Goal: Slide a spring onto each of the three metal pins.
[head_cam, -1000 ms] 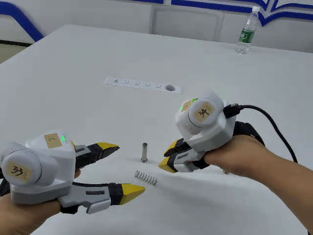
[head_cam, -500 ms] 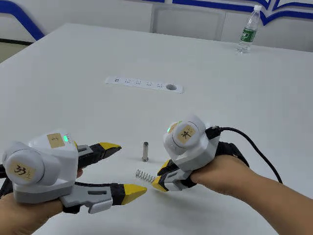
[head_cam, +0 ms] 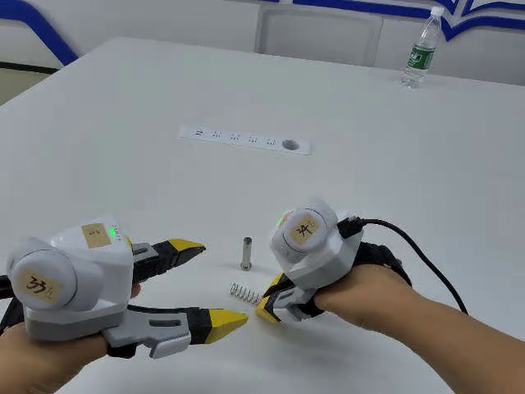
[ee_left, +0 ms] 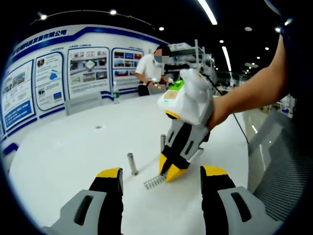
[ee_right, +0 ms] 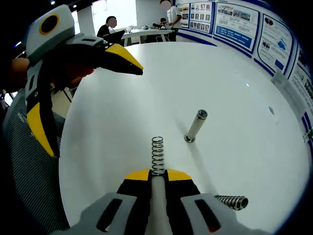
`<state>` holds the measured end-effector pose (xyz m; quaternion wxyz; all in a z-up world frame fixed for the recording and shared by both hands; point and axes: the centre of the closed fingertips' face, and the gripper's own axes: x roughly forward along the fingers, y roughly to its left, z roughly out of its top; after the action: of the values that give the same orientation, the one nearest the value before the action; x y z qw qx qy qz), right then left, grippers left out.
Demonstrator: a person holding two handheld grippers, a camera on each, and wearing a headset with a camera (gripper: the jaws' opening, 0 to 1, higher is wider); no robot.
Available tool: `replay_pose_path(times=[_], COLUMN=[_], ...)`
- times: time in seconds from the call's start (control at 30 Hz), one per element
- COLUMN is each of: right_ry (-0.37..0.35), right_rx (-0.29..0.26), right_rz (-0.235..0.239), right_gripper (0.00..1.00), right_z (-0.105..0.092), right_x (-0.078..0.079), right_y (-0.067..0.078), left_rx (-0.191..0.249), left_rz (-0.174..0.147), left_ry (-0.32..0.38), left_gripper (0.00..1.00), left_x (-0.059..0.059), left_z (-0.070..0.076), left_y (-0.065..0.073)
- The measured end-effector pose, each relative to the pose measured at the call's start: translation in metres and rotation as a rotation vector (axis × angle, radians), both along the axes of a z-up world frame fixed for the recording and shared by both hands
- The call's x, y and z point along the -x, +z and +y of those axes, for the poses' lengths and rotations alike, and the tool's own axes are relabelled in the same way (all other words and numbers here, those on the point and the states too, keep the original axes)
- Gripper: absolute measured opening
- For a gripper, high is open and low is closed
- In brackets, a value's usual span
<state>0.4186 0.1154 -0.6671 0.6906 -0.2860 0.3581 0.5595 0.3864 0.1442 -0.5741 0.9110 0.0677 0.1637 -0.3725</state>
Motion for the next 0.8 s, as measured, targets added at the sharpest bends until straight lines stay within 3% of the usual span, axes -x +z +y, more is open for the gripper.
replay_pose_path(times=[0.27,0.47,0.7,0.8], right_ry=[0.001,0.057,0.132,0.158], right_rx=[-0.004,0.005,0.022,0.043], right_rz=[0.002,-0.019,-0.004,0.01], right_gripper=[0.11,0.11,0.11,0.11], right_z=[-0.003,-0.011,-0.022,-0.027], right_x=[0.003,0.014,0.03,0.036], right_y=[0.011,0.031,0.061,0.067], left_rx=[-0.006,-0.015,-0.042,-0.051], left_rz=[0.007,0.013,0.006,0.0], left_ry=[-0.008,-0.031,-0.088,-0.109], left_gripper=[0.64,0.62,0.55,0.5], left_x=[0.002,0.003,0.009,0.011], left_z=[0.0,-0.007,-0.019,-0.022], left_y=[-0.003,-0.005,-0.007,-0.007])
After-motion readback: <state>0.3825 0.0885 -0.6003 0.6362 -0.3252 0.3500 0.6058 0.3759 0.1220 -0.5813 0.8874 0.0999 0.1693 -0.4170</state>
